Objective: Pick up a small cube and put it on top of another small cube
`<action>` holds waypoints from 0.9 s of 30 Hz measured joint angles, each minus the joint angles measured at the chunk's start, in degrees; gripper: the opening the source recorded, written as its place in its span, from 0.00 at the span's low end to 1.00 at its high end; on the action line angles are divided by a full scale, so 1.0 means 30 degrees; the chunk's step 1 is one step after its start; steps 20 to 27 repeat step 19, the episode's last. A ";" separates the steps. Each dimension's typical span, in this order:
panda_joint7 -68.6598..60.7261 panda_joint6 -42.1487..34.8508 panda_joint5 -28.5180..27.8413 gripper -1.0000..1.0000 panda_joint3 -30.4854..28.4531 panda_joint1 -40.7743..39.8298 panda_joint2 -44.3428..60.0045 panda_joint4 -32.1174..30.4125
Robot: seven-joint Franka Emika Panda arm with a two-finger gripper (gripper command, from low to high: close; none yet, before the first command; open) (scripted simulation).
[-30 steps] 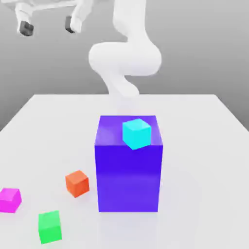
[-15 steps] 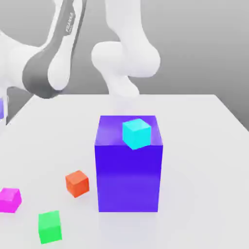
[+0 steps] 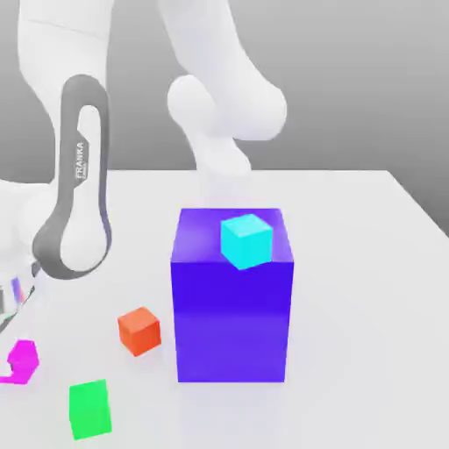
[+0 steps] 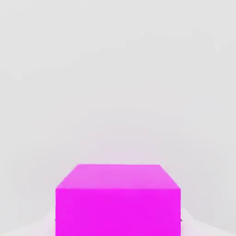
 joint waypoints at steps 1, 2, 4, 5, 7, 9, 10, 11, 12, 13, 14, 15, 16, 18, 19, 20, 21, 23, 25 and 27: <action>0.0079 -0.0365 -0.0102 0.00 -0.0086 0.0057 -0.0465 -0.0098; 0.0205 -0.0821 -0.0264 0.00 -0.0214 0.0148 -0.1044 -0.0221; 0.0499 -0.1844 -0.0662 0.00 -0.0488 0.0342 -0.2347 -0.0497; 0.0695 -0.2362 -0.0904 0.00 -0.0520 0.0529 -0.2992 -0.0617; 0.1328 -0.3298 -0.1483 0.00 0.0189 0.1614 -0.4021 -0.0671; 0.1975 -0.4195 -0.2033 0.00 0.1073 0.2897 -0.4946 -0.0678; 0.2284 -0.4594 -0.2294 0.00 0.1578 0.3437 -0.5348 -0.0680; 0.2480 -0.4499 -0.2463 0.00 0.1835 0.3773 -0.5224 -0.0648; 0.2593 -0.4133 -0.2567 0.00 0.1945 0.3960 -0.4827 -0.0612; 0.2664 -0.3630 -0.2638 0.00 0.1989 0.4066 -0.4290 -0.0576; 0.2681 -0.3066 -0.2652 0.00 0.1940 0.4195 -0.3680 -0.0539; 0.2672 -0.2459 -0.2638 0.00 0.1875 0.4310 -0.3023 -0.0503; 0.2692 -0.2136 -0.2661 1.00 0.1875 0.4331 -0.2688 -0.0487; 0.2692 -0.2135 -0.2661 1.00 0.1875 0.4331 -0.2688 -0.0487; 0.2692 -0.2135 -0.2661 1.00 0.1875 0.4331 -0.2688 -0.0487; 0.2692 -0.2135 -0.2661 1.00 0.1875 0.4331 -0.2688 -0.0487; 0.2692 -0.2135 -0.2661 1.00 0.1875 0.4331 -0.2688 -0.0487; 0.2692 -0.2135 -0.2661 1.00 0.1875 0.4331 -0.2688 -0.0487; 0.2692 -0.2135 -0.2661 1.00 0.1875 0.4331 -0.2688 -0.0487; 0.2692 -0.2135 -0.2661 1.00 0.1875 0.4331 -0.2688 -0.0487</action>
